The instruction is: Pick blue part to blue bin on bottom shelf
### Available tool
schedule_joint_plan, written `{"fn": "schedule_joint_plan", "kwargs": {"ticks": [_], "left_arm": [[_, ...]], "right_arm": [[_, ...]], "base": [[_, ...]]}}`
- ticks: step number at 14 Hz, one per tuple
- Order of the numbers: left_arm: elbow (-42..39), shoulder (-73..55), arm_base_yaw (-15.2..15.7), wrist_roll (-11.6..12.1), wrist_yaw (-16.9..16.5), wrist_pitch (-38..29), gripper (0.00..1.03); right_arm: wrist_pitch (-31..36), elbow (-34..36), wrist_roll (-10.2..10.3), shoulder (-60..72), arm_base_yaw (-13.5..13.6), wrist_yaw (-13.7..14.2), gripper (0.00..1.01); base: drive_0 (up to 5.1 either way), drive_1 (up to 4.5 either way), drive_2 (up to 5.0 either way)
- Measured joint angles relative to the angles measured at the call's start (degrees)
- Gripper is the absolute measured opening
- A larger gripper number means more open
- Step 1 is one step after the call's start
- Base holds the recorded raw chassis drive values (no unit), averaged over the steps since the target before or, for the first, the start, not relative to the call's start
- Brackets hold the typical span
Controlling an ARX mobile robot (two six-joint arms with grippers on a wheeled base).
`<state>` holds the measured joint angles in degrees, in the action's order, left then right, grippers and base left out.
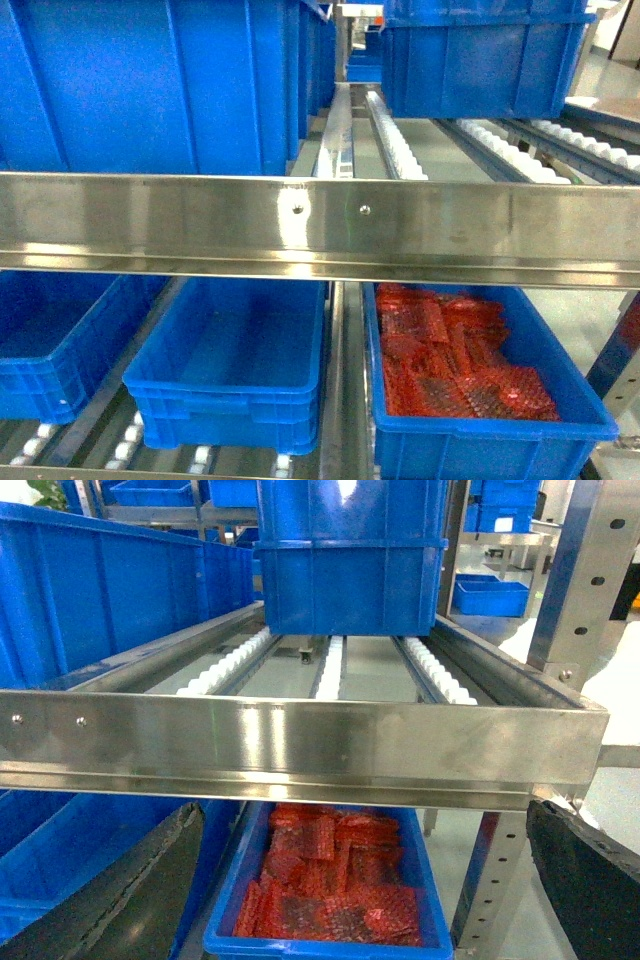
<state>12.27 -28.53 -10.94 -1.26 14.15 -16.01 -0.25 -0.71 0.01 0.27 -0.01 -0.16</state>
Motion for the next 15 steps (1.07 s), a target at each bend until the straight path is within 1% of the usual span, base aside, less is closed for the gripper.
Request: {"fn": "schedule_joint_plan", "kwargs": {"ticks": [15], "left_arm": [[0.0,0.0,0.0,0.0,0.0,-0.1,0.43]], "right_arm": [[-0.1,0.0,0.1,0.0,0.0,0.1,0.98]], "base": [[0.0,0.00,0.0]]}}
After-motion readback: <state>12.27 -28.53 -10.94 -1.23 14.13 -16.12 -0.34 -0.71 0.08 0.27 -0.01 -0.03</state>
